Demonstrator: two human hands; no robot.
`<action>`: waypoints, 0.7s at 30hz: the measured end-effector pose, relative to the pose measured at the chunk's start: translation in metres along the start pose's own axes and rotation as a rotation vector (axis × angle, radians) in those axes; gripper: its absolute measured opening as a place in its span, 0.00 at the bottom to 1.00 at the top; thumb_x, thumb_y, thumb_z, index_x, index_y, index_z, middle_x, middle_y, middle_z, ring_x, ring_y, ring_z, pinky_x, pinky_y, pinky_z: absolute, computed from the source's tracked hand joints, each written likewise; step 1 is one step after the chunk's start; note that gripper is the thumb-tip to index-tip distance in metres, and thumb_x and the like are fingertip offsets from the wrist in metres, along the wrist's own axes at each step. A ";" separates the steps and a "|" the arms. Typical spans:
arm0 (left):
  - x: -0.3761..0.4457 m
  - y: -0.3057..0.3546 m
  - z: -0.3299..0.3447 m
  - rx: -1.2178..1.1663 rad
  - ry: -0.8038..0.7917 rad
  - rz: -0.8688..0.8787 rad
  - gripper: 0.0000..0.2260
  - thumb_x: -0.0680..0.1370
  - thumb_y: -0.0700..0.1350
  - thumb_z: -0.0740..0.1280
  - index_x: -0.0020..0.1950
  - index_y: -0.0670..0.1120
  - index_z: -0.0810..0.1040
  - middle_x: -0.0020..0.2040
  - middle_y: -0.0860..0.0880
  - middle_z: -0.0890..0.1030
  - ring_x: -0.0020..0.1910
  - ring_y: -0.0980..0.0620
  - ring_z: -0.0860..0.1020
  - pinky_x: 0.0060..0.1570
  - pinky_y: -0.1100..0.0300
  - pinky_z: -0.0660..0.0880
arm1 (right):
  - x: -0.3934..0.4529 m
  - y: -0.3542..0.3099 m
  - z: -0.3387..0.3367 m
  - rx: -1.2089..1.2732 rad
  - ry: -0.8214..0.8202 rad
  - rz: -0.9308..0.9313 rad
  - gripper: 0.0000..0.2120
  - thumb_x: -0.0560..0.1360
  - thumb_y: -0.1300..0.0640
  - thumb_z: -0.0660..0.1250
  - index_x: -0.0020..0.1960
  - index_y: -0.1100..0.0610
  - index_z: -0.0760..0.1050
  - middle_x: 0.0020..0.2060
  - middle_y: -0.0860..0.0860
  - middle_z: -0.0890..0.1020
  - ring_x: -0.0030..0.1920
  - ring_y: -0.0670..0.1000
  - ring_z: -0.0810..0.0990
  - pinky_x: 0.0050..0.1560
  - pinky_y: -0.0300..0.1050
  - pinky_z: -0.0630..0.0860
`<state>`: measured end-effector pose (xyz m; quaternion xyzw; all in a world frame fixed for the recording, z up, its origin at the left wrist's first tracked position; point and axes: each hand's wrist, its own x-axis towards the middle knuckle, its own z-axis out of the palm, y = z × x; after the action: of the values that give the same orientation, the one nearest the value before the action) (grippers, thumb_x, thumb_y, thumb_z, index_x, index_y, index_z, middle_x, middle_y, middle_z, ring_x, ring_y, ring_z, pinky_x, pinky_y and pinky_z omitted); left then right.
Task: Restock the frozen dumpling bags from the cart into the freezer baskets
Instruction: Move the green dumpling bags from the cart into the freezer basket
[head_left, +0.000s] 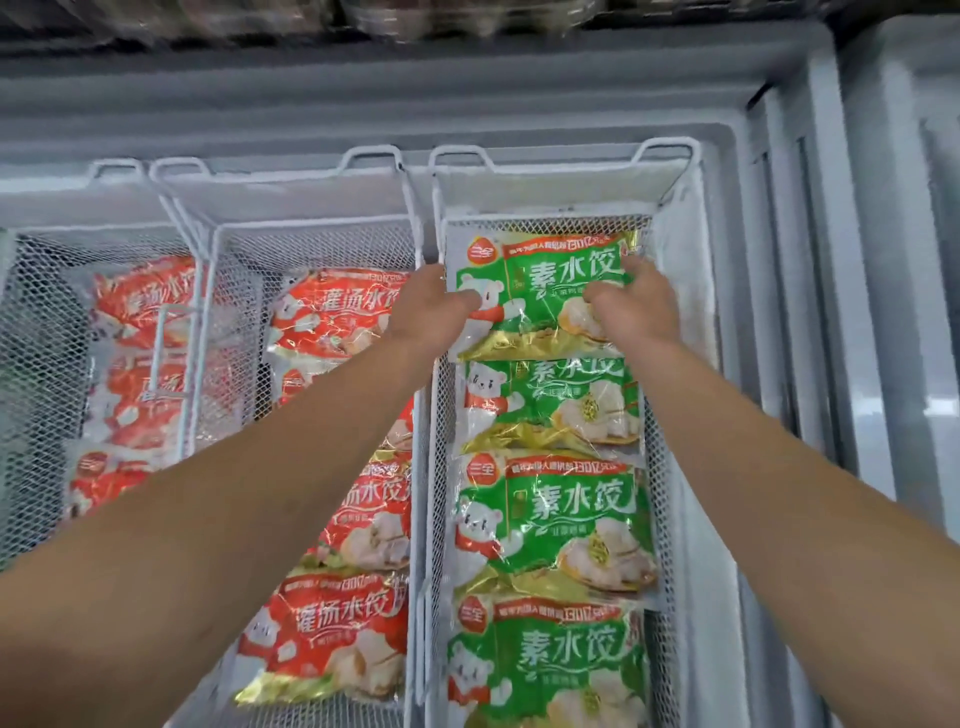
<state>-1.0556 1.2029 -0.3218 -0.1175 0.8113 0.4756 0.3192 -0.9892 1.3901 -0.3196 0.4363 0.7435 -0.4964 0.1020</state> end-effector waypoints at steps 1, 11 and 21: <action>-0.012 -0.001 -0.005 0.027 0.005 -0.003 0.20 0.74 0.43 0.71 0.67 0.47 0.77 0.65 0.47 0.80 0.64 0.47 0.77 0.67 0.46 0.72 | -0.017 0.001 0.001 -0.010 -0.024 -0.009 0.33 0.76 0.55 0.67 0.78 0.52 0.60 0.76 0.51 0.65 0.74 0.56 0.66 0.73 0.57 0.64; -0.179 -0.048 -0.059 0.229 -0.101 0.122 0.23 0.79 0.45 0.67 0.73 0.43 0.72 0.70 0.46 0.75 0.68 0.46 0.74 0.67 0.55 0.68 | -0.196 0.036 0.012 -0.222 -0.077 -0.099 0.28 0.79 0.54 0.64 0.76 0.57 0.64 0.73 0.55 0.70 0.67 0.55 0.73 0.61 0.43 0.69; -0.324 -0.149 -0.131 0.205 -0.217 0.297 0.24 0.79 0.46 0.69 0.74 0.46 0.70 0.70 0.47 0.75 0.68 0.50 0.74 0.64 0.58 0.68 | -0.392 0.102 0.051 -0.280 0.009 -0.161 0.27 0.77 0.53 0.66 0.75 0.55 0.67 0.71 0.55 0.72 0.68 0.57 0.73 0.66 0.48 0.69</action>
<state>-0.7860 0.9777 -0.1764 0.0886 0.8248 0.4422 0.3411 -0.6925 1.1463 -0.1818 0.3591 0.8385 -0.3924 0.1185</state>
